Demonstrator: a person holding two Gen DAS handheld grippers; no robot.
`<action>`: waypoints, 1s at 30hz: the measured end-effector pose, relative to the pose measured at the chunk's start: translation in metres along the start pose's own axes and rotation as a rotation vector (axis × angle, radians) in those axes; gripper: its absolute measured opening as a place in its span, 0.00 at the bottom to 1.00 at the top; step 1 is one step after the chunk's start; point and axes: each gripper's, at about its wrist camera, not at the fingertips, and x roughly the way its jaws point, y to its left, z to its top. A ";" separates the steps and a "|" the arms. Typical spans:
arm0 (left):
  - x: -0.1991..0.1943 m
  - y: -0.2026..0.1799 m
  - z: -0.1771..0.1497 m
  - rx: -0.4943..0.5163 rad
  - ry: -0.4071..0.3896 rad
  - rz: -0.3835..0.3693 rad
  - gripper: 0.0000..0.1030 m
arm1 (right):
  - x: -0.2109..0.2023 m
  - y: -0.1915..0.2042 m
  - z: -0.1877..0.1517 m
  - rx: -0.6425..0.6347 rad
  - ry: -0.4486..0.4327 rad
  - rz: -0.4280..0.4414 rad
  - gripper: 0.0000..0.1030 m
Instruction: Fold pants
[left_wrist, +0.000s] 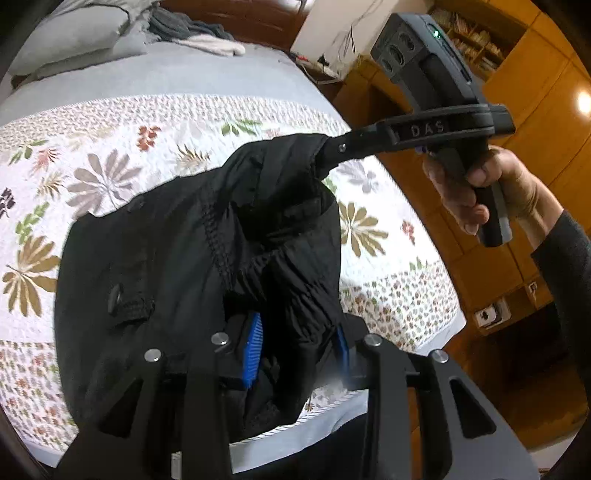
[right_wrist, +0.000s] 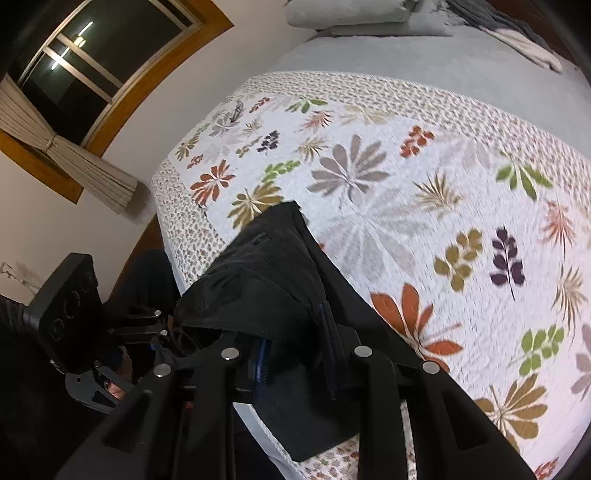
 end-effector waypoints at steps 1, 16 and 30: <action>0.007 -0.002 -0.002 0.002 0.011 0.003 0.30 | 0.000 -0.009 -0.007 0.014 -0.006 0.004 0.24; 0.082 -0.017 -0.025 0.041 0.114 0.065 0.30 | 0.021 -0.080 -0.073 0.127 -0.047 0.087 0.22; 0.108 -0.029 -0.041 0.107 0.163 0.143 0.31 | 0.020 -0.100 -0.142 0.284 -0.244 0.124 0.27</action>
